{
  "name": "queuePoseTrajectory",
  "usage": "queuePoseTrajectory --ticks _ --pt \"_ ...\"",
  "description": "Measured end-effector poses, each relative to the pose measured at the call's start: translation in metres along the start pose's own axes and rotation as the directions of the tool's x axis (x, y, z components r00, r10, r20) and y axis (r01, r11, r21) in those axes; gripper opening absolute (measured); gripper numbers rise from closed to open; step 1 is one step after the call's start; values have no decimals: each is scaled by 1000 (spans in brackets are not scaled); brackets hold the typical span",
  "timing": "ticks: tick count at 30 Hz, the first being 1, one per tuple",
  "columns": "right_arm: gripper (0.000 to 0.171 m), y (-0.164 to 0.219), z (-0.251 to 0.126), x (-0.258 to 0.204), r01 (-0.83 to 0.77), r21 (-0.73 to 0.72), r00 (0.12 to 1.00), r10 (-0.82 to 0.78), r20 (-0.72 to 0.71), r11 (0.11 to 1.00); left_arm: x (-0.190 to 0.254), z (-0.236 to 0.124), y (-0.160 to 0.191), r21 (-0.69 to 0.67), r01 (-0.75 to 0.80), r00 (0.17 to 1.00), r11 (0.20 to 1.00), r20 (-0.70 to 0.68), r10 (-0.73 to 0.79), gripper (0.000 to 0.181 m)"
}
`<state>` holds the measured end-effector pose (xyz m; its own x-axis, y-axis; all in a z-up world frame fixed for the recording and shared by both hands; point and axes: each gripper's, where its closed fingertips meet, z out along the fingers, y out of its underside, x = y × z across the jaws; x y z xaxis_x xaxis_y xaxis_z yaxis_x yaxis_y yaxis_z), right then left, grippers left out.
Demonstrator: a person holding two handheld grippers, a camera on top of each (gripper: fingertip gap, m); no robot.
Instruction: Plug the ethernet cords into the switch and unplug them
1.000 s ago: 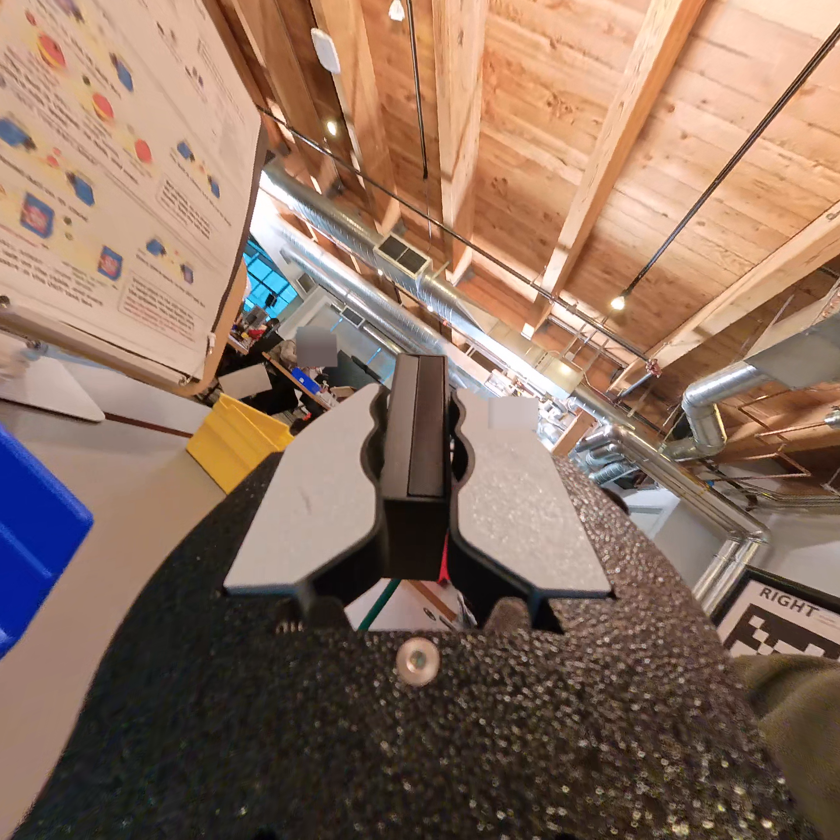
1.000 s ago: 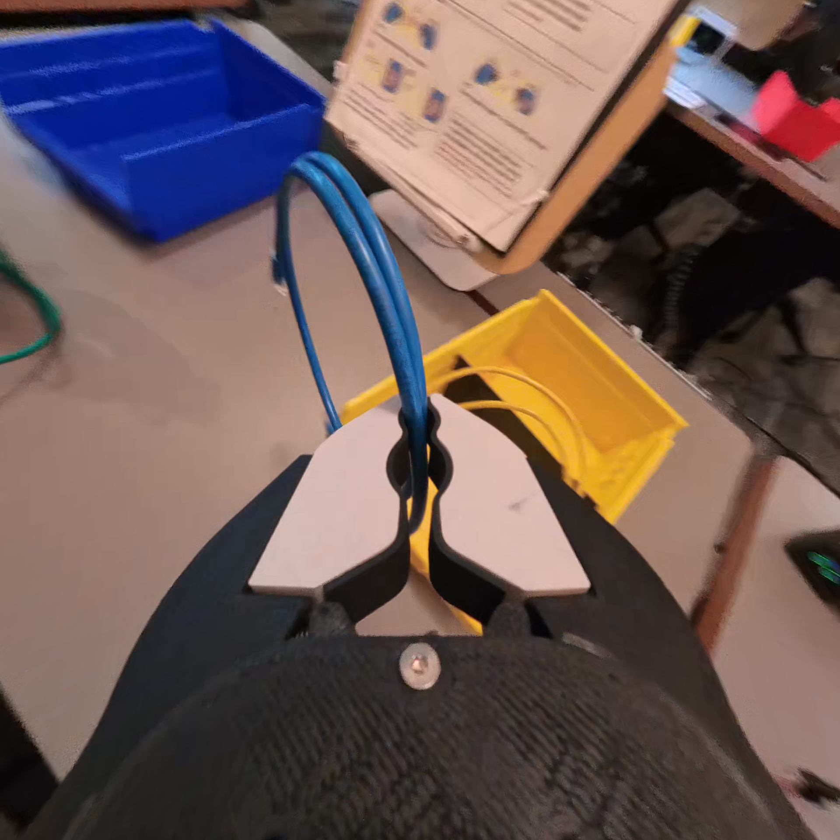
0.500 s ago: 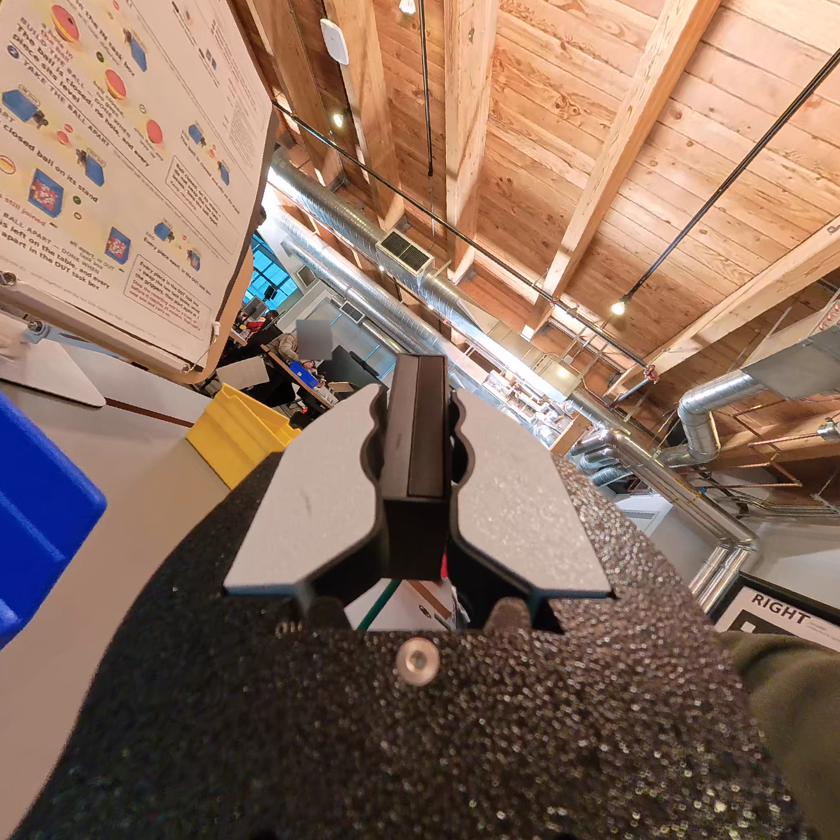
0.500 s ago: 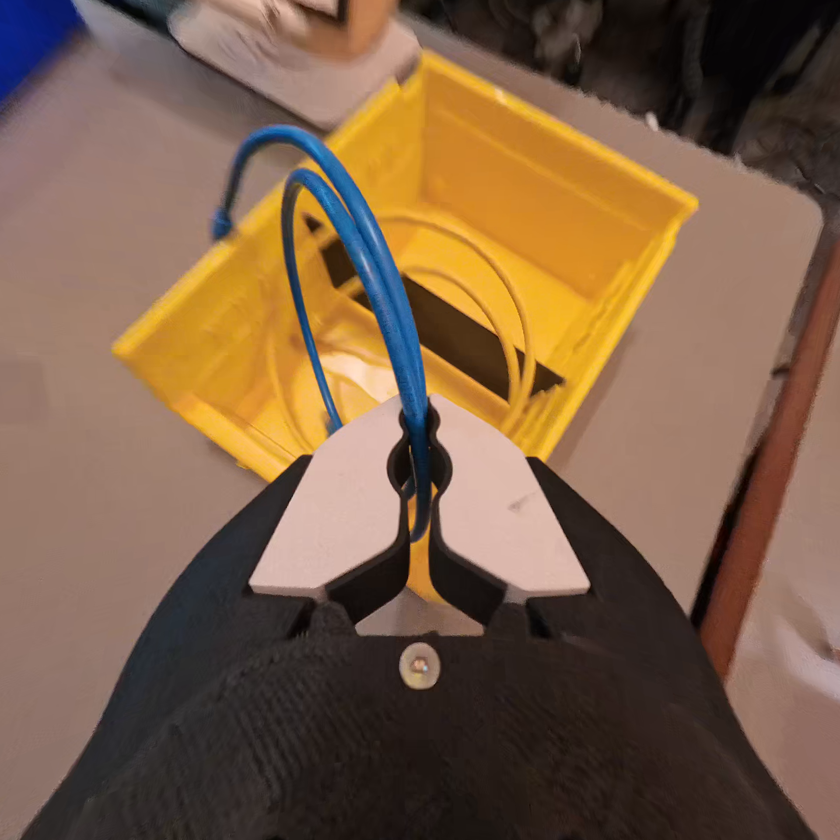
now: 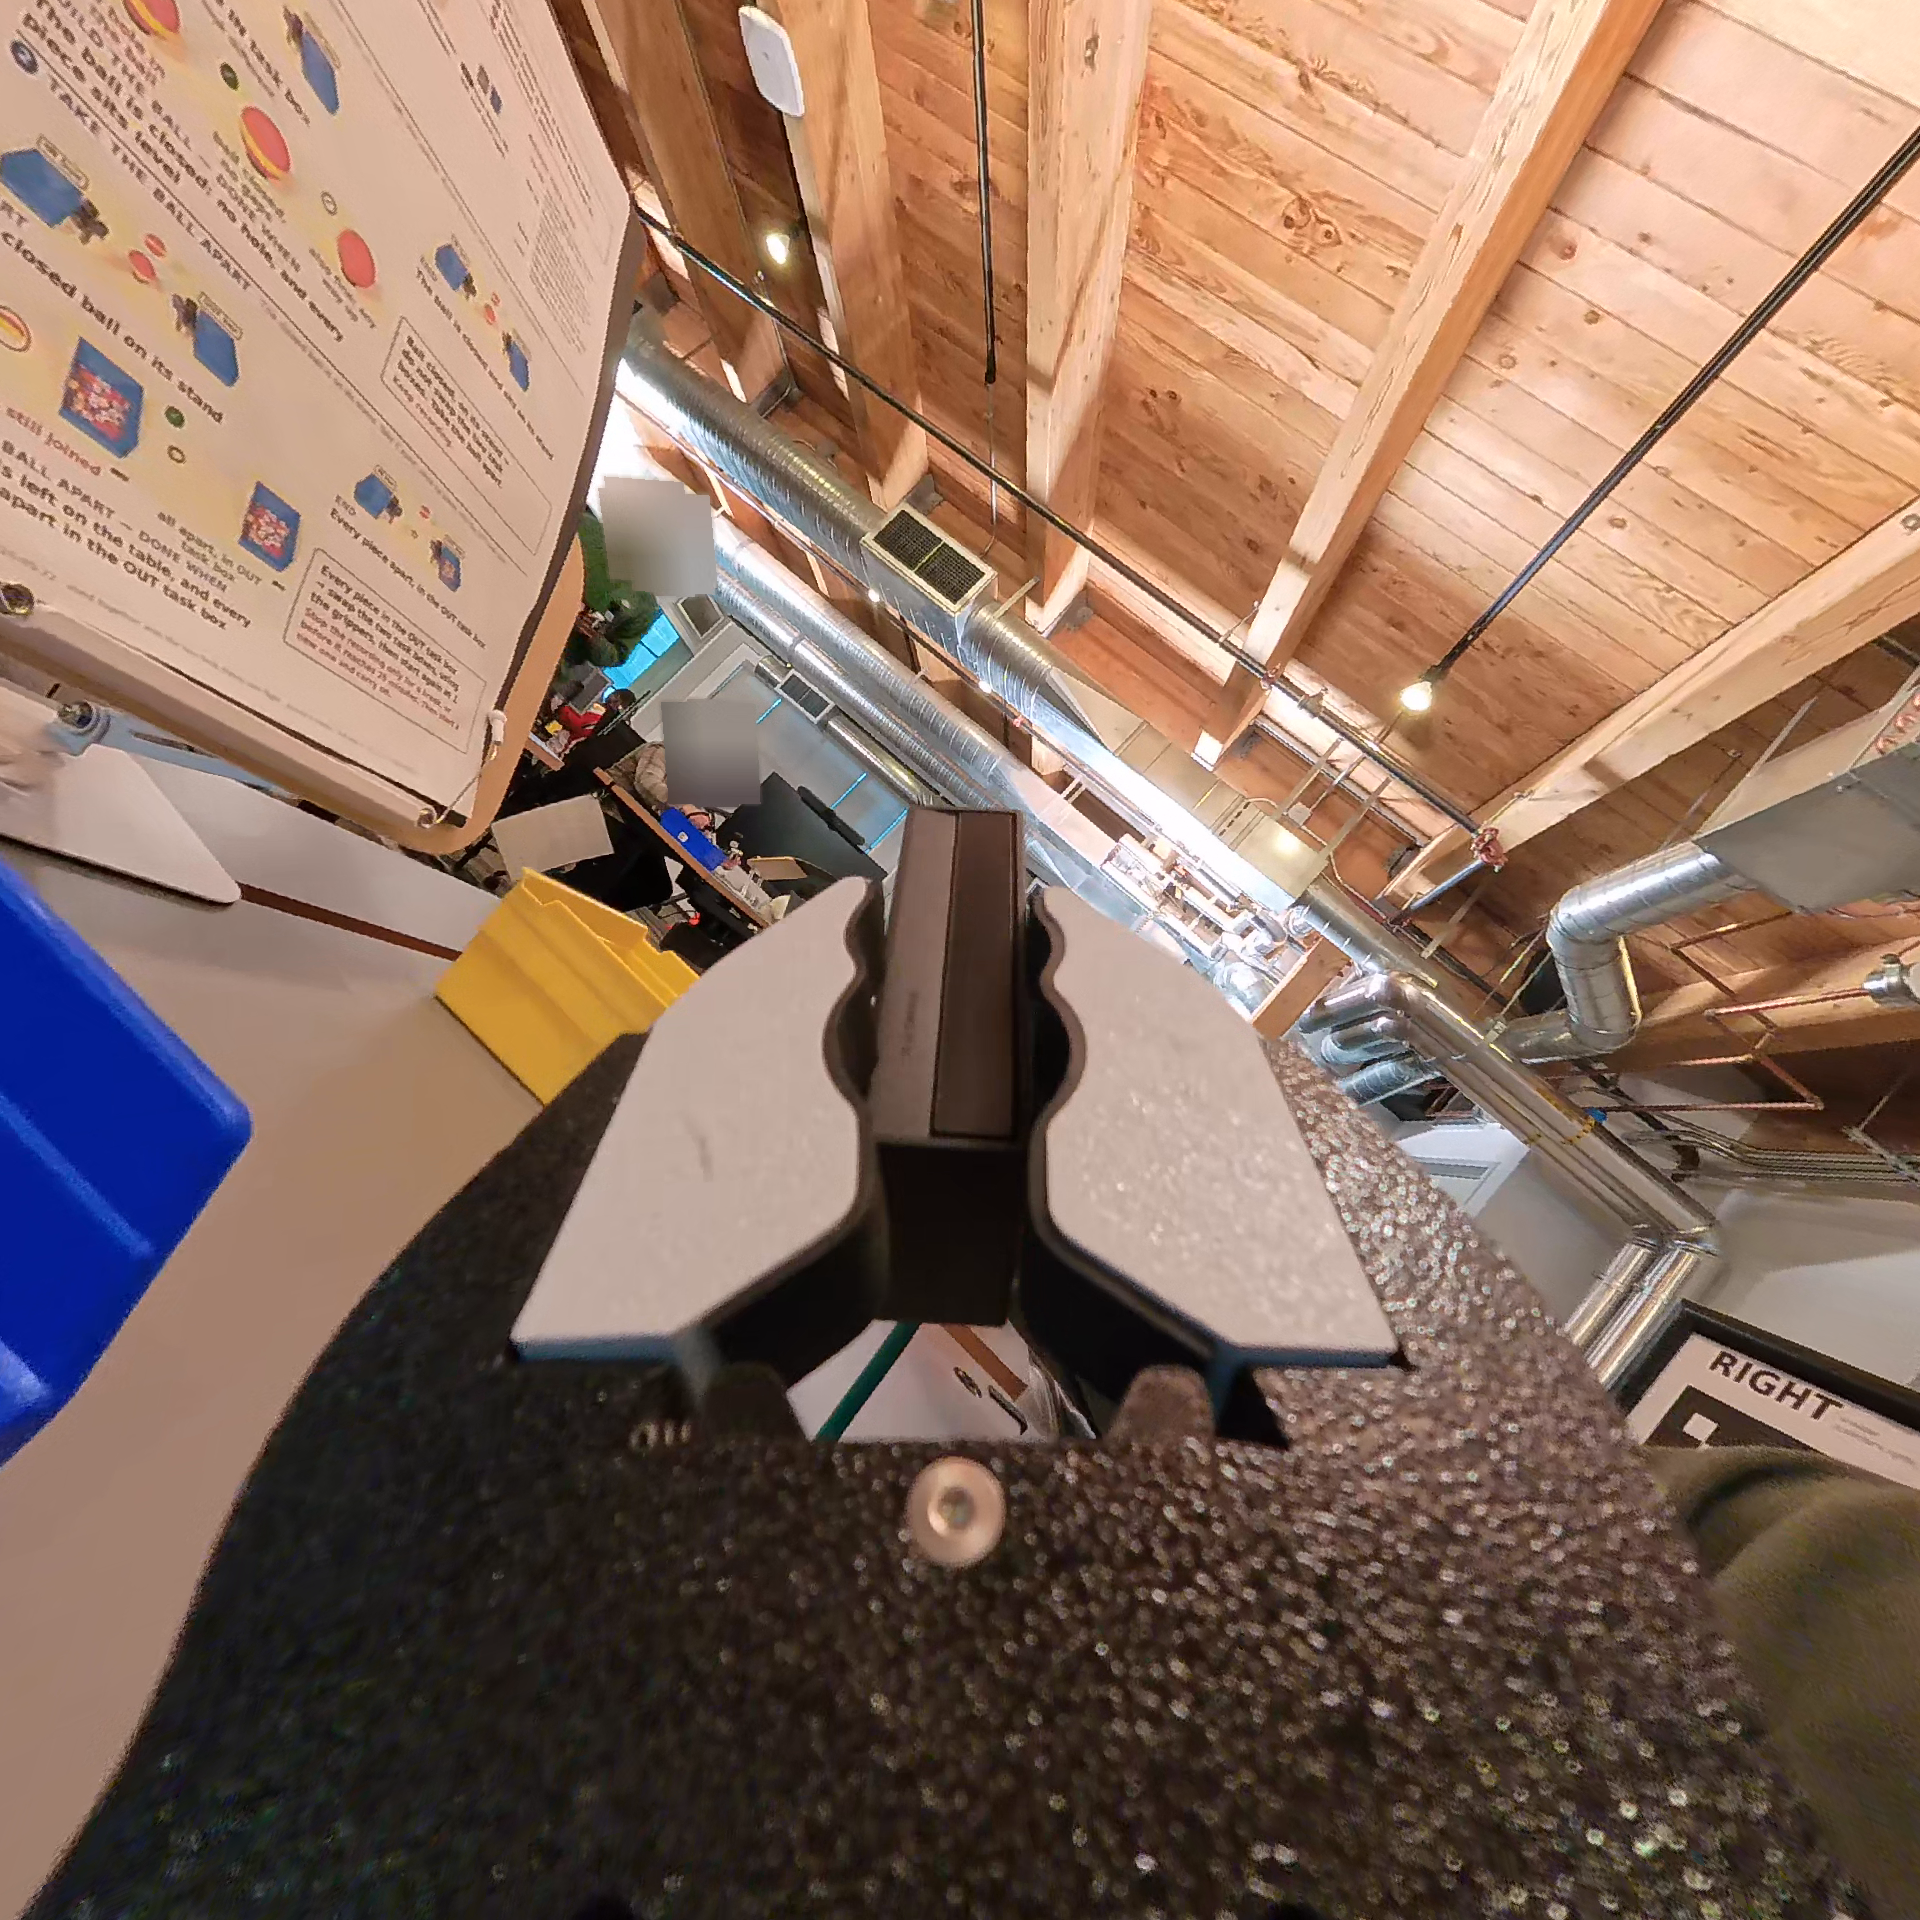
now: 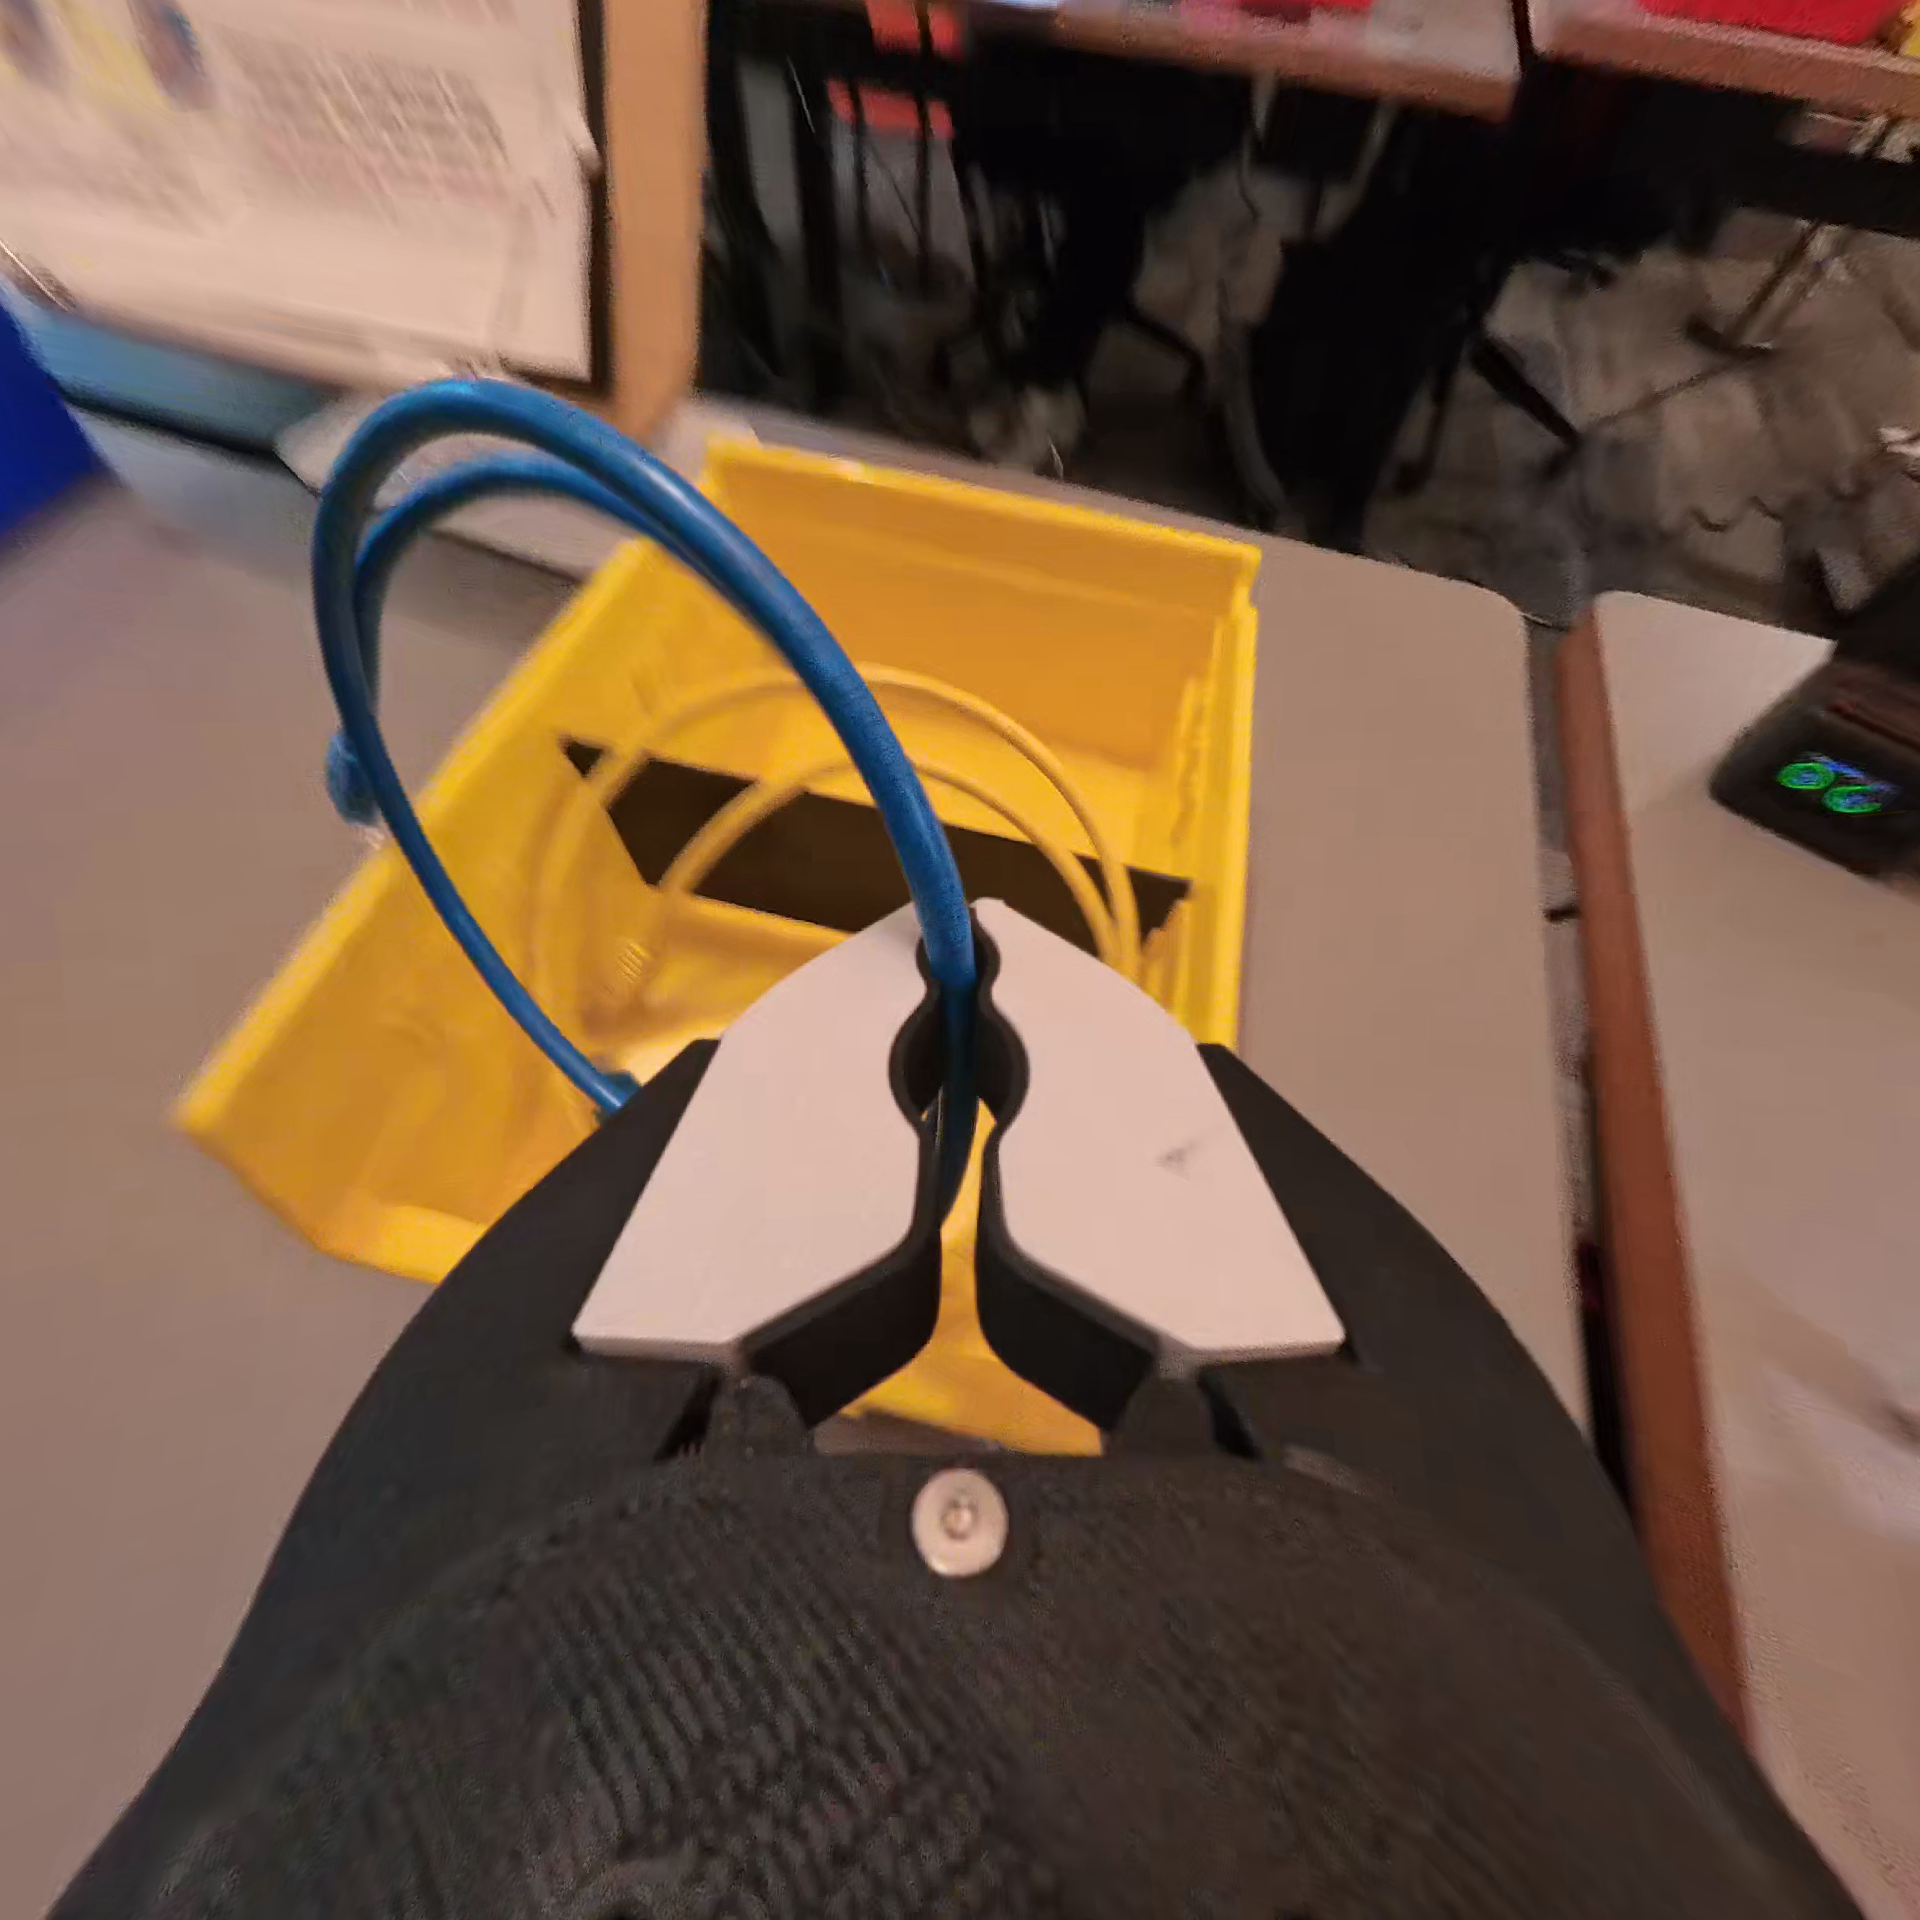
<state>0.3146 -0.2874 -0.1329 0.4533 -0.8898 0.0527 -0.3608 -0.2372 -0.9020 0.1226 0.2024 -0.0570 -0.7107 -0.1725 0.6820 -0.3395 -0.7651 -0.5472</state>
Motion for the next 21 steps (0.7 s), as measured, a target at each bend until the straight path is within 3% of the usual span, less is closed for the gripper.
queuePoseTrajectory --ticks 4,6,10,13,16,19,21 --pt "0 -14 -13 -4 -137 131 986 123 109 982 -2 -1 -1 6 9 1000 1000 3 -10 25" --pt "0 2 -13 11 -105 41 994 105 1 994 -2 -1 0 6 11 1000 1000 4 -11 25" --pt "0 37 -14 41 44 -191 975 -84 -208 981 0 1 2 0 4 1000 1000 1 -4 25" --pt "0 42 -8 33 219 -239 953 -260 -156 946 -1 1 4 -3 9 1000 1000 0 -9 25" --pt "0 57 1 20 265 -344 953 -299 -49 901 -3 2 6 -7 20 1000 1000 1 -20 25" --pt "1 60 5 36 216 -399 945 -293 -144 891 -3 4 10 -16 20 1000 1000 1 -20 25" --pt "16 58 7 45 191 -401 937 -289 -198 896 -2 5 12 -26 15 1000 1000 0 -15 25"
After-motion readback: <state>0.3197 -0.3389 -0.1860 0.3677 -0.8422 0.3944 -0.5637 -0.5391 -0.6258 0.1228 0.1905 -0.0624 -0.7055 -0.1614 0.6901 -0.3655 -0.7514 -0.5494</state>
